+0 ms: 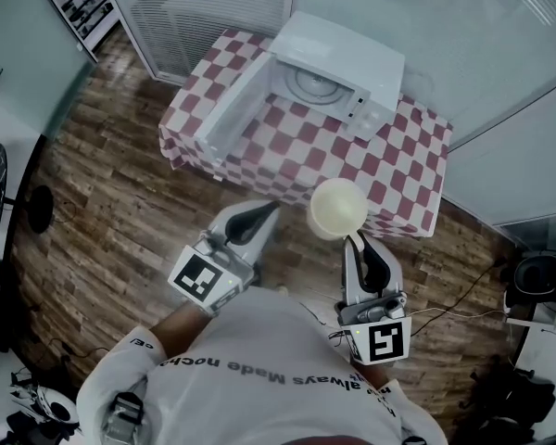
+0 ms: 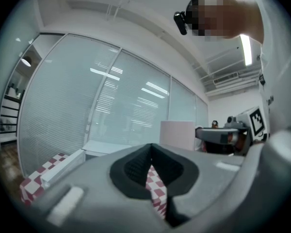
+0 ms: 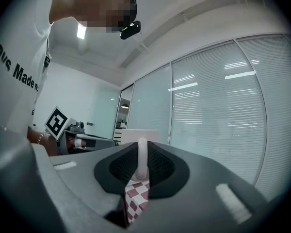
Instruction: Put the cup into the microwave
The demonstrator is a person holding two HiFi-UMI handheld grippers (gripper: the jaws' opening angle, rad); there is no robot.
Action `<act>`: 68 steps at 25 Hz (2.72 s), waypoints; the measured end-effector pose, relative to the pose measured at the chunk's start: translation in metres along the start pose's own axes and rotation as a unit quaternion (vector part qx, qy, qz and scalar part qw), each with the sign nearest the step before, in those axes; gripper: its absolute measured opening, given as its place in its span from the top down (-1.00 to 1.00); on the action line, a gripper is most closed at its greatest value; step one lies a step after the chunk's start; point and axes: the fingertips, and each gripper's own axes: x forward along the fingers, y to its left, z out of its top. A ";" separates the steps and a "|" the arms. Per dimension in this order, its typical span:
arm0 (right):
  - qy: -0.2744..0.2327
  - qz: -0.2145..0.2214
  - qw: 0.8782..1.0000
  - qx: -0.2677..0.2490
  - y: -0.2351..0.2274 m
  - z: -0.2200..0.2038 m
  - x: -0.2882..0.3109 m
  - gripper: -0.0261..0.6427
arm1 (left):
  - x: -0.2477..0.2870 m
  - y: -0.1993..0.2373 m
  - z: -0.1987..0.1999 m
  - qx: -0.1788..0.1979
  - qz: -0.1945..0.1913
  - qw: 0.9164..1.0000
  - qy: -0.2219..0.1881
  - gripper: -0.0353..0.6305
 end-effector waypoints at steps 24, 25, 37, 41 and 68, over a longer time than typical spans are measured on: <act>0.012 -0.041 0.999 0.009 -0.025 -0.006 0.176 0.80 | 0.059 0.166 0.011 -0.024 -0.046 0.998 0.020 0.88; 0.013 -0.043 0.999 0.010 -0.027 -0.007 0.179 0.80 | 0.061 0.168 0.011 -0.024 -0.048 0.998 0.021 0.88; 0.015 -0.050 0.999 0.015 -0.059 -0.014 0.213 0.80 | 0.098 0.194 0.012 -0.020 -0.055 0.998 0.026 0.88; 0.013 -0.052 0.998 0.014 -0.083 -0.017 0.226 0.80 | 0.127 0.204 0.015 -0.026 -0.055 0.998 0.021 0.88; 0.007 -0.040 0.999 0.015 -0.261 -0.034 0.286 0.80 | 0.319 0.237 0.016 -0.009 -0.046 0.999 0.021 0.88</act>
